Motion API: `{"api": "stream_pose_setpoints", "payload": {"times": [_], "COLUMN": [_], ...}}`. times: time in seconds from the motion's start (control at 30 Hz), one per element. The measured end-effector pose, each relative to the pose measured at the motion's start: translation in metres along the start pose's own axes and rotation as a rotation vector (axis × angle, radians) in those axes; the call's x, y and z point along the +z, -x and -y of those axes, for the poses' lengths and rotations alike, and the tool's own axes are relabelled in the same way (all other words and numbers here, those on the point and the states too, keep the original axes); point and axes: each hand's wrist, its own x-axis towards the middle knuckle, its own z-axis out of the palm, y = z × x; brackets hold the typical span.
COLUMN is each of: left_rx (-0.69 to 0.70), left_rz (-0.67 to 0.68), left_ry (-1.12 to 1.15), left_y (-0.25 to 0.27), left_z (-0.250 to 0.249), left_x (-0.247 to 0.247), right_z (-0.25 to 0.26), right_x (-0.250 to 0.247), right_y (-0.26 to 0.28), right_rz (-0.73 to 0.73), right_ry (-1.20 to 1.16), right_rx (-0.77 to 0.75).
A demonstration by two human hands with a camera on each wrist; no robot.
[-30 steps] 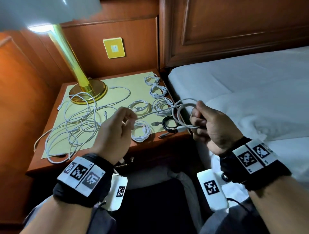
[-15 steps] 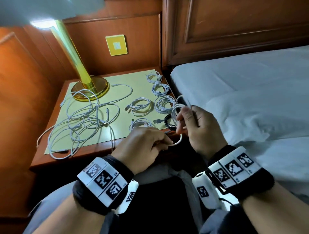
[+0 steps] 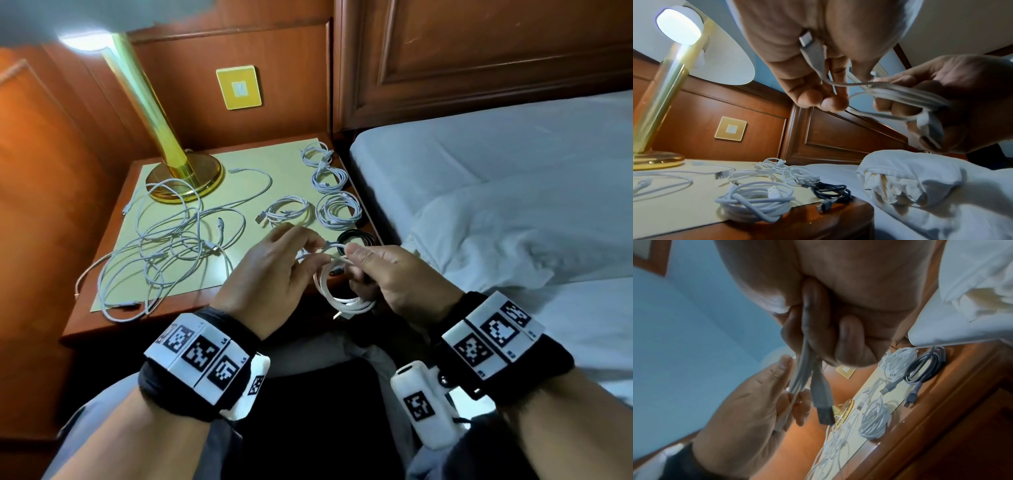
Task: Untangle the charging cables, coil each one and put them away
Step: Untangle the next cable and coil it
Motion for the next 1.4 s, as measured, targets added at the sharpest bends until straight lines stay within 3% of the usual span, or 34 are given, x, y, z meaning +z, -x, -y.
{"api": "stream_pose_setpoints", "payload": {"times": [0.17,0.4,0.73,0.93,1.0,1.1,1.23,1.3,1.4], "left_rx": [-0.066,-0.098,-0.033,-0.021,-0.096,-0.364,-0.678,-0.756,-0.765], "left_rz": [0.069,-0.008,0.058,-0.148,-0.192,-0.187,-0.192,-0.206,-0.201], "left_ry": [0.079,0.069,0.076,-0.015,0.030,0.226,0.648,0.785,0.787], "left_y": [0.001,-0.002,0.000,-0.006,-0.005,-0.005,-0.008,-0.008,-0.008], "left_z": [-0.009,-0.010,0.000,0.007,0.004,0.000,-0.004,-0.010,-0.014], "left_x": [0.001,0.002,-0.004,-0.011,-0.006,0.003,0.005,0.003,0.002], "right_z": [0.004,-0.002,-0.001,0.003,0.002,-0.002,-0.014,-0.018,-0.017], "right_x": [-0.002,-0.001,-0.005,-0.002,0.002,0.009,0.014,0.016,0.021], "right_y": [0.002,-0.004,-0.007,-0.005,-0.004,-0.005,-0.011,-0.012,-0.013], "right_rz": [0.025,-0.048,-0.035,0.022,0.032,-0.004,-0.117,-0.171,-0.230], "right_ry": [-0.238,-0.131,-0.223,-0.325,-0.356,-0.331,-0.017,0.121,0.265], "right_rx": [0.122,0.089,0.136,0.110,0.084,0.001,-0.205,-0.242,-0.258]}}
